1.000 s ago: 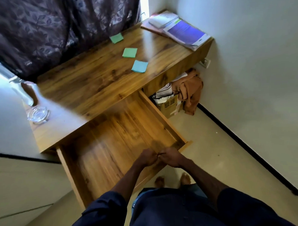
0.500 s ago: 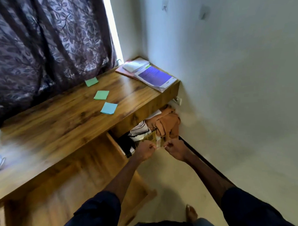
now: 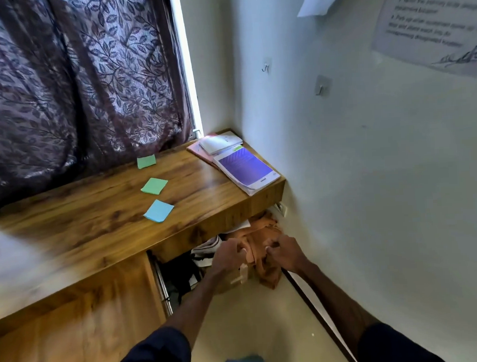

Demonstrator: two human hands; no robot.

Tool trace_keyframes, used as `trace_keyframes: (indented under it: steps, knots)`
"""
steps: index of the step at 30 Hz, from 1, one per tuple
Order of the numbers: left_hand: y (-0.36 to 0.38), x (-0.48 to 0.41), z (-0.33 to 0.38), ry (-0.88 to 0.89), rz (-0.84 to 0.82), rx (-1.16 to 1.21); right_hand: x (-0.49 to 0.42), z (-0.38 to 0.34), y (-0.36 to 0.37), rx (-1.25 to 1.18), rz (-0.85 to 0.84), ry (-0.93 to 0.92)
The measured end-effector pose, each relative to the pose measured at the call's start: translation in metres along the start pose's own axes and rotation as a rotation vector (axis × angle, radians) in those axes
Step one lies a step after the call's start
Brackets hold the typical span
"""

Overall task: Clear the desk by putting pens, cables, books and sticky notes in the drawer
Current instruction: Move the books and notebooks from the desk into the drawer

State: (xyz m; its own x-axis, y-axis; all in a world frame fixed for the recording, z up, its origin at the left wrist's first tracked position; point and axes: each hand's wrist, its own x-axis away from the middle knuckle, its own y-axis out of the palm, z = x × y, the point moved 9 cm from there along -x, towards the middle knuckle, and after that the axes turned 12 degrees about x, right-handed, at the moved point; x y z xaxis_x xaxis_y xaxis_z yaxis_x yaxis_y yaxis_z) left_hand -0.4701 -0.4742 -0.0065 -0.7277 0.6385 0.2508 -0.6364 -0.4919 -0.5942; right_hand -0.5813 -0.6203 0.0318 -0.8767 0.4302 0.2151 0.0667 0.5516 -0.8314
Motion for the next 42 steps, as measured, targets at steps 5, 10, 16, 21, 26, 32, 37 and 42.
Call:
trace_keyframes:
  steps: [5, 10, 16, 21, 26, 32, 37, 42]
  knots:
    - [-0.033, -0.050, 0.019, -0.013, 0.076, 0.022, -0.062, 0.001, -0.006, 0.046, -0.021, -0.054]
    - [-0.054, -0.131, 0.020, -0.081, 0.127, 0.075, -0.141, -0.001, -0.021, 0.053, -0.050, -0.075]
    - [-0.085, -0.244, 0.016, -0.098, 0.103, 0.068, -0.253, -0.005, -0.043, 0.054, -0.021, -0.003]
    - [-0.110, -0.335, 0.027, 0.000, 0.079, -0.055, -0.347, -0.003, -0.046, 0.077, -0.028, 0.096]
    - [-0.098, -0.388, 0.006, 0.061, -0.071, -0.270, -0.411, 0.012, -0.036, 0.133, -0.098, 0.189]
    - [-0.077, -0.398, -0.002, 0.121, -0.107, -0.503, -0.460, 0.047, -0.032, 0.278, -0.124, 0.319]
    - [-0.060, -0.402, -0.006, 0.090, -0.177, -0.634, -0.486, 0.051, -0.041, 0.385, -0.125, 0.379]
    - [-0.063, -0.403, -0.007, 0.112, -0.162, -0.658, -0.495, 0.054, -0.057, 0.395, -0.117, 0.433]
